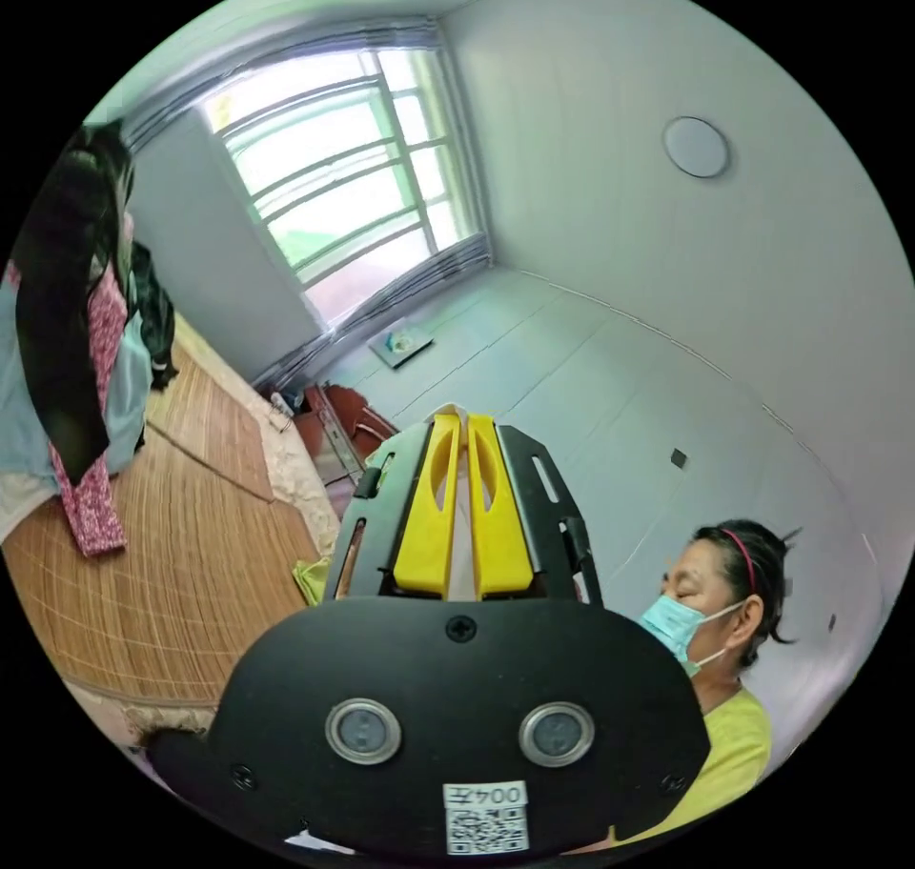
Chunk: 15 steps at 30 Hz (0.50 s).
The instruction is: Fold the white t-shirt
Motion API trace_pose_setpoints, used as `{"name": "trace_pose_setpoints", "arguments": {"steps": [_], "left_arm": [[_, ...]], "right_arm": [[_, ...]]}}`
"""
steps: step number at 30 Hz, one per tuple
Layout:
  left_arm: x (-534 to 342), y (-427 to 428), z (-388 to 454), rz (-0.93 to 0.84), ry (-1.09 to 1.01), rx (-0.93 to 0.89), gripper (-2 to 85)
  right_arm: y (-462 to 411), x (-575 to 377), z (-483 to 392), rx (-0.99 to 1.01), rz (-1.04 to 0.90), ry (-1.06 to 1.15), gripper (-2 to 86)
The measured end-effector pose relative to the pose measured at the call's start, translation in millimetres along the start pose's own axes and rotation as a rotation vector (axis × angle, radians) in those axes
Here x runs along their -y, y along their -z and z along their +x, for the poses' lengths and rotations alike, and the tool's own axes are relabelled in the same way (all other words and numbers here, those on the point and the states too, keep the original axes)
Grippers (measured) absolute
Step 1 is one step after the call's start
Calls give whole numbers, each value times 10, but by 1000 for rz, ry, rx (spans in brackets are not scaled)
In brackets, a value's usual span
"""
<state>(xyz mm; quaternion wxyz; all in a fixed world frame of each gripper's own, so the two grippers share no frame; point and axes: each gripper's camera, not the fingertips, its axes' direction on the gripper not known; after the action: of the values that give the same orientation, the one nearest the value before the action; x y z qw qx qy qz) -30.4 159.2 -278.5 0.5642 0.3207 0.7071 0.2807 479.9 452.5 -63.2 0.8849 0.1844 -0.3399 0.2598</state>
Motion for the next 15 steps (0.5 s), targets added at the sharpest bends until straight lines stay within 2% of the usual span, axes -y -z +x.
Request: {"name": "trace_pose_setpoints", "arguments": {"steps": [4, 8, 11, 15], "left_arm": [[356, -567, -648, -50, 66, 88, 13], [990, -1288, -990, -79, 45, 183, 12], [1502, -1752, -817, -77, -86, 214, 12], [1927, -2001, -573, -18, -198, 156, 12]], "right_arm": [[-470, 301, 863, -123, -42, -153, -3], [-959, 925, 1272, -240, -66, -152, -2], [-1230, 1462, 1180, -276, -31, -73, -2], [-1389, 1903, 855, -279, 23, 86, -2]]}}
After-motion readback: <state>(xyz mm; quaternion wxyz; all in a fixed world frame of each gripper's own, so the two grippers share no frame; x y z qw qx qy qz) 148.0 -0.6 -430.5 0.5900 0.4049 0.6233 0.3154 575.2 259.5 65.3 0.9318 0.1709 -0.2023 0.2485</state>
